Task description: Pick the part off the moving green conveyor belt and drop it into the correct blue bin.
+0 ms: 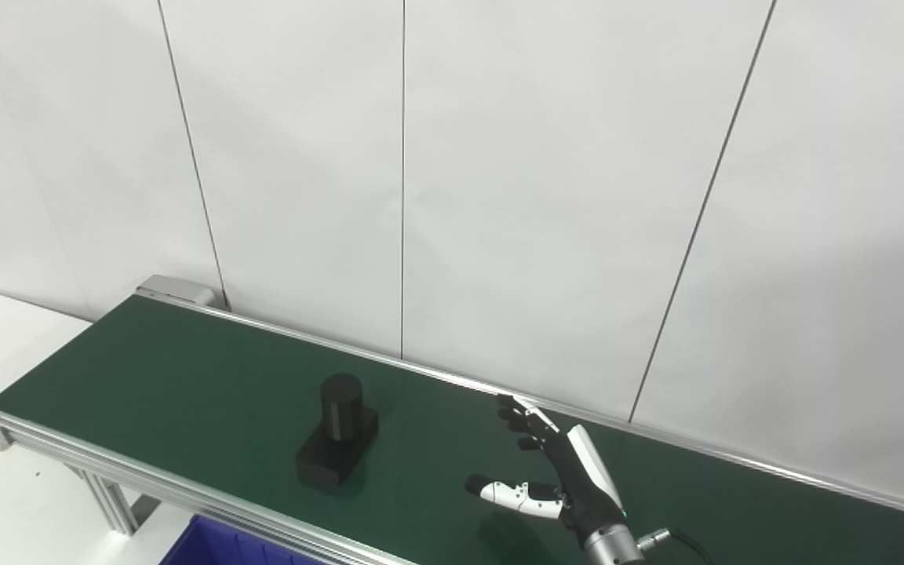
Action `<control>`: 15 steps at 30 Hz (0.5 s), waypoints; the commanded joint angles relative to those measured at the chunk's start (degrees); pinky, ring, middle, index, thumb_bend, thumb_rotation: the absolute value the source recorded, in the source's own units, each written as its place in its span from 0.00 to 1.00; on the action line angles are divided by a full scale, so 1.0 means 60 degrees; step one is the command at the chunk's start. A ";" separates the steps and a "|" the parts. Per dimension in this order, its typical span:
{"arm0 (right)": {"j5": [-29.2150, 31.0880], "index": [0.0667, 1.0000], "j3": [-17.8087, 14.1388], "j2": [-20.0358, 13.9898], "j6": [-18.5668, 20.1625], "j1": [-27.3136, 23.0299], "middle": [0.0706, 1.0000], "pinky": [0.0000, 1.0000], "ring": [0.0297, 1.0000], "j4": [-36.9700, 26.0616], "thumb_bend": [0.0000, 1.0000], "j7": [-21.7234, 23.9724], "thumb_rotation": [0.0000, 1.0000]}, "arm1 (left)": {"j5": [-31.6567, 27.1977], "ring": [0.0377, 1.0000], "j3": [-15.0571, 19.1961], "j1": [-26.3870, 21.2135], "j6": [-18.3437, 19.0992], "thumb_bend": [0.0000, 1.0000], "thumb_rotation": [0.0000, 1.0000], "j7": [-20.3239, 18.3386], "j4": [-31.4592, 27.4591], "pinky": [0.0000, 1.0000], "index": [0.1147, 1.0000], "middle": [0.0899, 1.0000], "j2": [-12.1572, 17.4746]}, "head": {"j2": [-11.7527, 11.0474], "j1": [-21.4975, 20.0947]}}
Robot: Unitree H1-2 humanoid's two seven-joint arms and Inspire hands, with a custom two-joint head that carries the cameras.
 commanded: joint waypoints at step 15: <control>0.0104 0.85 0.0282 0.0459 -0.0529 -0.1375 0.84 0.75 0.82 0.0650 0.71 -0.0004 0.36 | 0.0538 0.67 -0.0544 -0.0287 -0.0375 0.79 0.47 0.0378 -0.0103 0.61 0.70 0.70 -0.0308 | 0.0040 0.0455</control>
